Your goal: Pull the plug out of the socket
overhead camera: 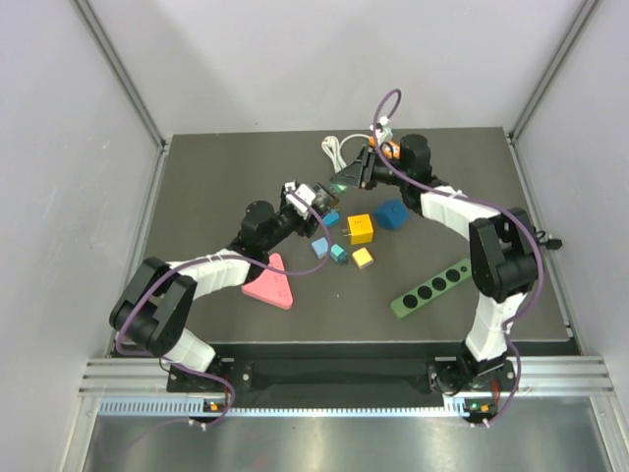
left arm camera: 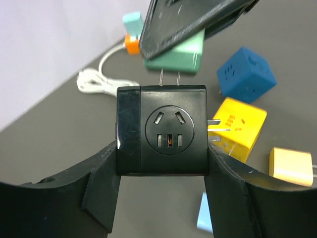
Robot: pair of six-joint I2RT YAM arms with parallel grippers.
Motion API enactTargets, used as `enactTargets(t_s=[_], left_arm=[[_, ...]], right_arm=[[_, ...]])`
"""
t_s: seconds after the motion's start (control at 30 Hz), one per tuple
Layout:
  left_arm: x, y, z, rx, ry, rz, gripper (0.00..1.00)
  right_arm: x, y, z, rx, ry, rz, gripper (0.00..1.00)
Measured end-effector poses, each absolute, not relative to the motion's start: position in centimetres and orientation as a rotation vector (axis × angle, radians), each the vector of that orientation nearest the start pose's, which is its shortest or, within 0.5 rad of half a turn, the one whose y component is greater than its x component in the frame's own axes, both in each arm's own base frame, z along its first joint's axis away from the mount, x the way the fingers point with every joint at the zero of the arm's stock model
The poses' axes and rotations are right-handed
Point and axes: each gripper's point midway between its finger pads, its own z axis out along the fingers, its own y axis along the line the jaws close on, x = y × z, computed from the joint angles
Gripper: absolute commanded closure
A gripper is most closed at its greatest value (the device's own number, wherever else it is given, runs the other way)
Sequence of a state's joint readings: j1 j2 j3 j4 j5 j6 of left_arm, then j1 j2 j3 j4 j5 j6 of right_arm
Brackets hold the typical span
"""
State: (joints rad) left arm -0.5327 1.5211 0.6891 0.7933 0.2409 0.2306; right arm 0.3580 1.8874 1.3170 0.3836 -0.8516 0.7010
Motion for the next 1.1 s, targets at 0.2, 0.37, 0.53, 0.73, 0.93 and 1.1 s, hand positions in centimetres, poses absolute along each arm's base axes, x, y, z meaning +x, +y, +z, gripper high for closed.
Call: enactTargets(t_s=[0.2, 0.37, 0.53, 0.73, 0.93, 1.1], left_arm=[[37.7, -25.6, 16.2, 0.781, 1.544, -0.421, 1.00], [37.4, -24.6, 16.0, 0.760, 1.597, -0.380, 1.00], [38.3, -21.6, 16.5, 0.612, 1.681, -0.243, 1.00], [40.4, -16.9, 15.6, 0.370, 1.861, -0.072, 1.00], [42.7, -11.6, 12.6, 0.101, 2.032, 0.081, 1.00], [42.2, -8.3, 9.1, -0.031, 2.141, 0.163, 1.00]], right_arm=[[42.7, 28.1, 20.6, -0.216, 1.878, 1.156, 1.00], [43.9, 25.9, 24.5, -0.184, 1.772, 1.017, 1.00], [45.7, 25.1, 25.7, -0.219, 1.834, 0.980, 1.00], [44.5, 23.7, 21.5, -0.295, 2.033, 0.926, 1.00], [42.0, 22.3, 18.5, -0.319, 2.197, 0.872, 0.99], [35.8, 20.8, 16.8, -0.265, 2.238, 0.897, 0.96]])
